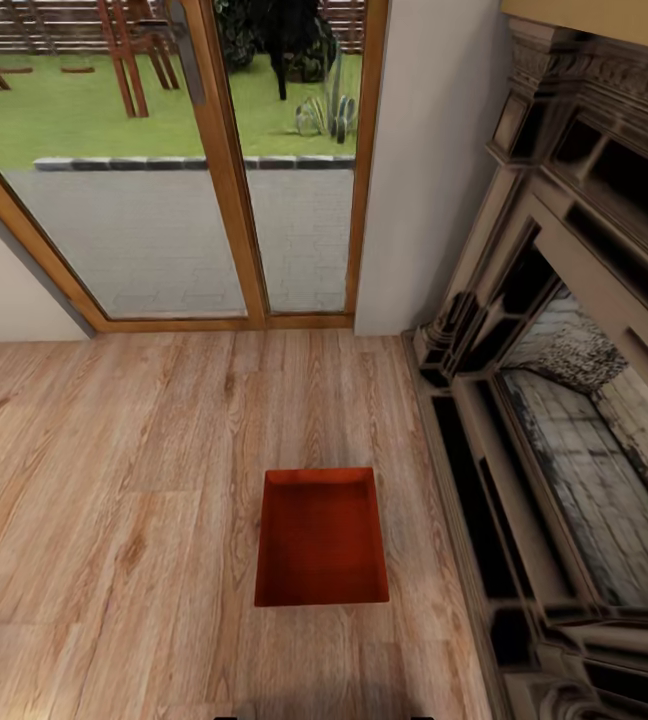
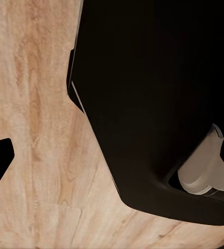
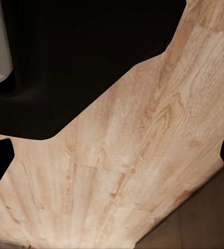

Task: Move the two storage containers from the living room to the garage. In the garage, place one container on the floor and stack the other container on top of it (either order is fine).

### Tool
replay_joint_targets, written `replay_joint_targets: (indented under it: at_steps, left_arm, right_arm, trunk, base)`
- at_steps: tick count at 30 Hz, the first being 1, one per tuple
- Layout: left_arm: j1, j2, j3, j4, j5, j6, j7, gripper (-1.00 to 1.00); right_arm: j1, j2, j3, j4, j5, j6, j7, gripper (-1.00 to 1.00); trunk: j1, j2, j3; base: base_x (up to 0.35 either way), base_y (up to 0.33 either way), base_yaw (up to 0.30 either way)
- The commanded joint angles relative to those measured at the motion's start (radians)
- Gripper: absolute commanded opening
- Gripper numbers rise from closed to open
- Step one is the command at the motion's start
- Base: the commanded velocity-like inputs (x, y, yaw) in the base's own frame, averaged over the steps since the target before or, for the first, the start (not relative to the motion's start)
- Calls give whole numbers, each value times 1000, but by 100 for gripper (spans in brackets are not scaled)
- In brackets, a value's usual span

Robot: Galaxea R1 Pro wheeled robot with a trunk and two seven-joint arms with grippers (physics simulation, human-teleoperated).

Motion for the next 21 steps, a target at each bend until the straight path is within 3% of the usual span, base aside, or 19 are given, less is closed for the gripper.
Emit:
replay_joint_targets:
  at_steps: [1, 21]
  left_arm:
    - [0, 0, -6, 1, 9, -3, -2, 100]
    - [0, 3, -6, 1, 9, -3, -1, 100]
  right_arm:
    - [-1, 0, 2, 3, 3, -6, 2, 100]
    - [-1, -1, 6, 3, 7, -16, 2, 100]
  trunk:
    - [4, -8, -4]
    - [81, -148, -66]
  base:
    - [0, 0, 0]
    - [0, 0, 0]
